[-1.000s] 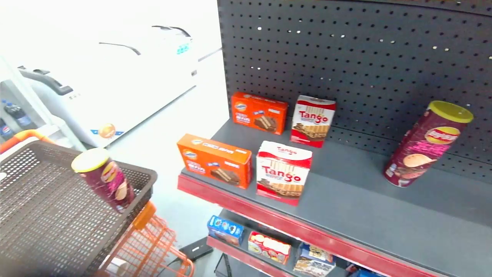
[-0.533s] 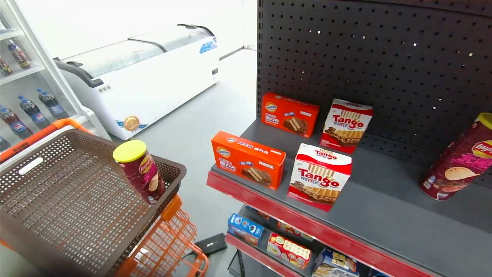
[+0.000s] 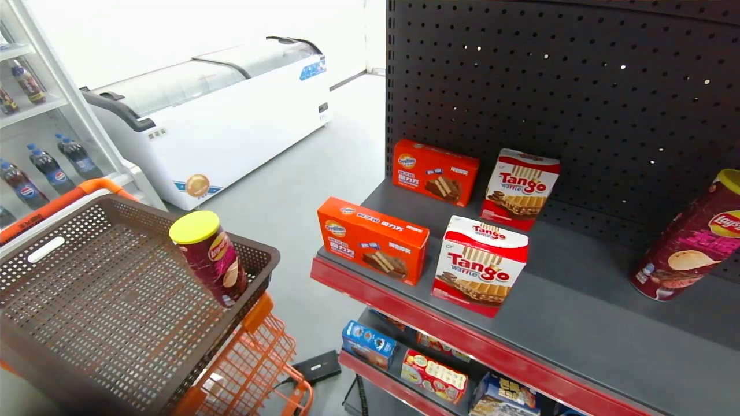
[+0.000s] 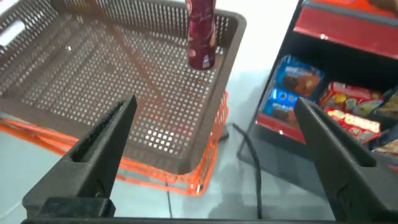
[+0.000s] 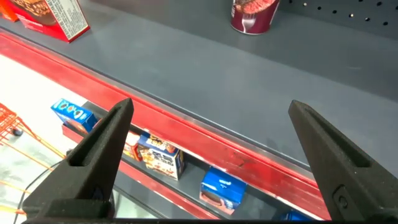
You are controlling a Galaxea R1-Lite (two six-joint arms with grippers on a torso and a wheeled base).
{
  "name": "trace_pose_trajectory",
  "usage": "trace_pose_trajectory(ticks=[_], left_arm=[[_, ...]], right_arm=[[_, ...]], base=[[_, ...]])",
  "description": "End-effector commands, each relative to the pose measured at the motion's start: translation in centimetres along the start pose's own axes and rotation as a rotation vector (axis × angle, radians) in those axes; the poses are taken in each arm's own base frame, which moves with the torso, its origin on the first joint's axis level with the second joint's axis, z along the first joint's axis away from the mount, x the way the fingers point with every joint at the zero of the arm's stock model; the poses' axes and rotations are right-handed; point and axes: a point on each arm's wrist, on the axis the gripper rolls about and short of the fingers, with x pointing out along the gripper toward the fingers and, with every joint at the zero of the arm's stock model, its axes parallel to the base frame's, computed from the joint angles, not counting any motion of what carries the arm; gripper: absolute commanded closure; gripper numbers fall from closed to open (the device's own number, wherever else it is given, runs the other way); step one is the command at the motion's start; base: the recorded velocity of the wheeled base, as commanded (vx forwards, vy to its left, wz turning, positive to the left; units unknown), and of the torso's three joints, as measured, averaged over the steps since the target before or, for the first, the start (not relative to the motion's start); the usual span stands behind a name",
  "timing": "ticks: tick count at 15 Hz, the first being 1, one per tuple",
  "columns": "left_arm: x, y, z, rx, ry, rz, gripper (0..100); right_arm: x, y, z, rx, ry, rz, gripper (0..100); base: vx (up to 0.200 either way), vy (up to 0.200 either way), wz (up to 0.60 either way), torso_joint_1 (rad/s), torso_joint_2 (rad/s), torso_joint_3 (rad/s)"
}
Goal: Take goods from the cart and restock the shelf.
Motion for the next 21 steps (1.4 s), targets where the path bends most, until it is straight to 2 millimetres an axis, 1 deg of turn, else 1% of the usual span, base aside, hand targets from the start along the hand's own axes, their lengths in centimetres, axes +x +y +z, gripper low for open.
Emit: trace_pose_trajectory(ticks=[1, 2, 3, 4, 6, 8, 9, 10, 11, 13, 14, 15, 16, 17, 19, 21], left_arm=[[6.0, 0.5, 1.5, -0.016, 0.217, 0.041, 0], [7.5, 0.8, 1.4, -0.023, 0.263, 0.056, 0], [8.3, 1.1, 1.3, -0.024, 0.282, 0.071, 0], [11.0, 1.5, 1.4, -0.031, 0.295, 0.081, 0], [14.5, 1.6, 1.0, -0.03, 0.248, 0.055, 0], [18.0, 1.7, -0.2, -0.017, 0.215, 0.043, 0], [19.4, 1.8, -0.5, -0.02, 0.191, 0.043, 0], [20.4, 1.7, -0.9, -0.019, 0.186, 0.038, 0], [21.9, 1.7, -1.5, -0.015, 0.161, 0.033, 0], [24.1, 1.8, -2.5, -0.009, 0.138, 0.035, 0], [24.9, 1.9, -2.7, -0.01, 0.125, 0.037, 0], [25.9, 2.0, -2.7, -0.012, 0.1, 0.039, 0], [28.2, 2.1, -2.4, -0.008, 0.036, 0.037, 0], [29.6, 1.9, -2.1, 0.0, -0.003, 0.031, 0], [31.6, 2.0, -1.9, 0.002, -0.036, 0.031, 0], [32.8, 2.0, -2.2, 0.005, -0.049, 0.03, 0]], right_arm=[[0.0, 0.0, 0.0, 0.0, -0.001, 0.001, 0], [0.0, 0.0, 0.0, 0.0, -0.001, 0.001, 0], [0.0, 0.0, 0.0, 0.0, -0.001, 0.001, 0], [0.0, 0.0, 0.0, 0.0, -0.001, 0.001, 0], [0.0, 0.0, 0.0, 0.0, -0.001, 0.001, 0], [0.0, 0.0, 0.0, 0.0, -0.001, 0.001, 0], [0.0, 0.0, 0.0, 0.0, -0.001, 0.001, 0], [0.0, 0.0, 0.0, 0.0, -0.001, 0.001, 0], [0.0, 0.0, 0.0, 0.0, -0.001, 0.001, 0], [0.0, 0.0, 0.0, 0.0, -0.001, 0.001, 0], [0.0, 0.0, 0.0, 0.0, -0.001, 0.001, 0], [0.0, 0.0, 0.0, 0.0, -0.001, 0.001, 0], [0.0, 0.0, 0.0, 0.0, -0.001, 0.001, 0], [0.0, 0.0, 0.0, -0.002, -0.001, 0.001, 0], [0.0, 0.0, 0.0, 0.0, -0.001, 0.001, 0], [0.0, 0.0, 0.0, 0.0, -0.001, 0.001, 0]], base=[[0.0, 0.0, 0.0, 0.0, 0.0, 0.0], [0.0, 0.0, 0.0, 0.0, 0.0, 0.0], [0.0, 0.0, 0.0, 0.0, 0.0, 0.0], [0.0, 0.0, 0.0, 0.0, 0.0, 0.0], [0.0, 0.0, 0.0, 0.0, 0.0, 0.0], [0.0, 0.0, 0.0, 0.0, 0.0, 0.0], [0.0, 0.0, 0.0, 0.0, 0.0, 0.0], [0.0, 0.0, 0.0, 0.0, 0.0, 0.0], [0.0, 0.0, 0.0, 0.0, 0.0, 0.0], [0.0, 0.0, 0.0, 0.0, 0.0, 0.0], [0.0, 0.0, 0.0, 0.0, 0.0, 0.0], [0.0, 0.0, 0.0, 0.0, 0.0, 0.0], [0.0, 0.0, 0.0, 0.0, 0.0, 0.0], [0.0, 0.0, 0.0, 0.0, 0.0, 0.0], [0.0, 0.0, 0.0, 0.0, 0.0, 0.0], [0.0, 0.0, 0.0, 0.0, 0.0, 0.0]])
